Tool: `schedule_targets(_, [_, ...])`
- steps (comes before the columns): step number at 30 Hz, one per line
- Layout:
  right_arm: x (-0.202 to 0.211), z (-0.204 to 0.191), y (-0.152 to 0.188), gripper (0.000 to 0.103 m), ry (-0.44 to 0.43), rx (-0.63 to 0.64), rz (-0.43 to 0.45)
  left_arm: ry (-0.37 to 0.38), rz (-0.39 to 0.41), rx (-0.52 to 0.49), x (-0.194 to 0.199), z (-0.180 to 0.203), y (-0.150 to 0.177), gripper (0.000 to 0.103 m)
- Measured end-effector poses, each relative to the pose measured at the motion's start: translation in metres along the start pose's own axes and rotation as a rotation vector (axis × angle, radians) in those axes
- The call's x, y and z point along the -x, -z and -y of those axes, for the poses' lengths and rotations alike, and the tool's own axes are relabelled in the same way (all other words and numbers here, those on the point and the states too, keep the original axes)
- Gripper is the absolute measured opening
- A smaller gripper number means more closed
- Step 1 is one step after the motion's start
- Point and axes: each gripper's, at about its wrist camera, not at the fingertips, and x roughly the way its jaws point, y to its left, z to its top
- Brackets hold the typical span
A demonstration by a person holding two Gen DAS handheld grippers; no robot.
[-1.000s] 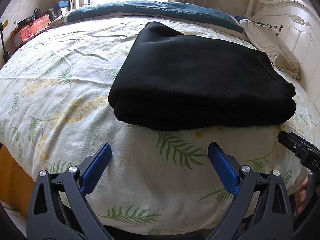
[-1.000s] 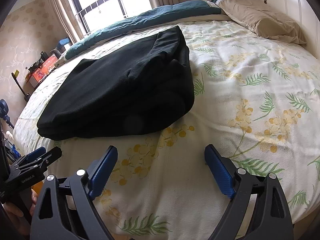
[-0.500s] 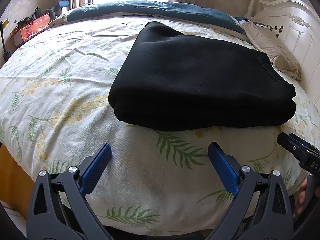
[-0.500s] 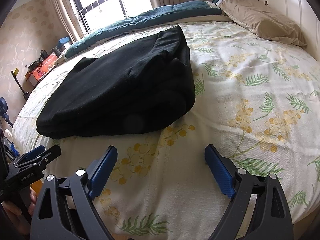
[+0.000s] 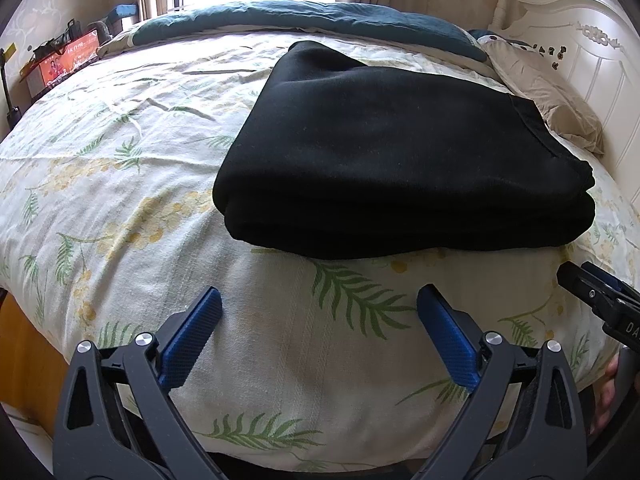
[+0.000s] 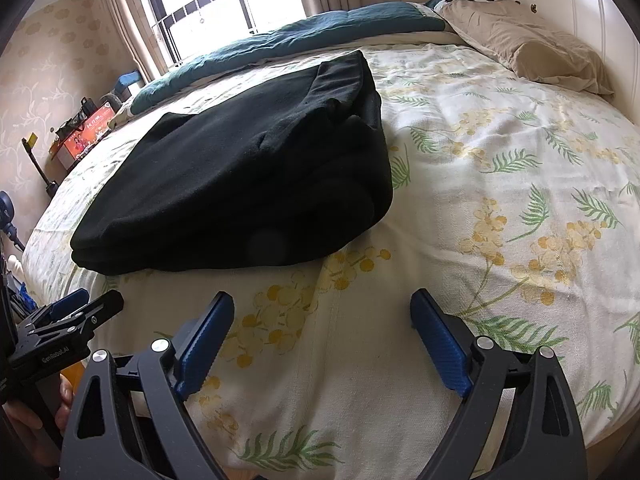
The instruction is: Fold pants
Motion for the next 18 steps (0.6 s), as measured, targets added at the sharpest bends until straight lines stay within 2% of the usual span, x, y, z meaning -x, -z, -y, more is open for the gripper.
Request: schedule_targets(18, [0.0,0.0,0.0003,0.089,0.002,0.001,0.0,0.003,-0.002,-0.001,-0.0027,0.0012,0.0008,0.1])
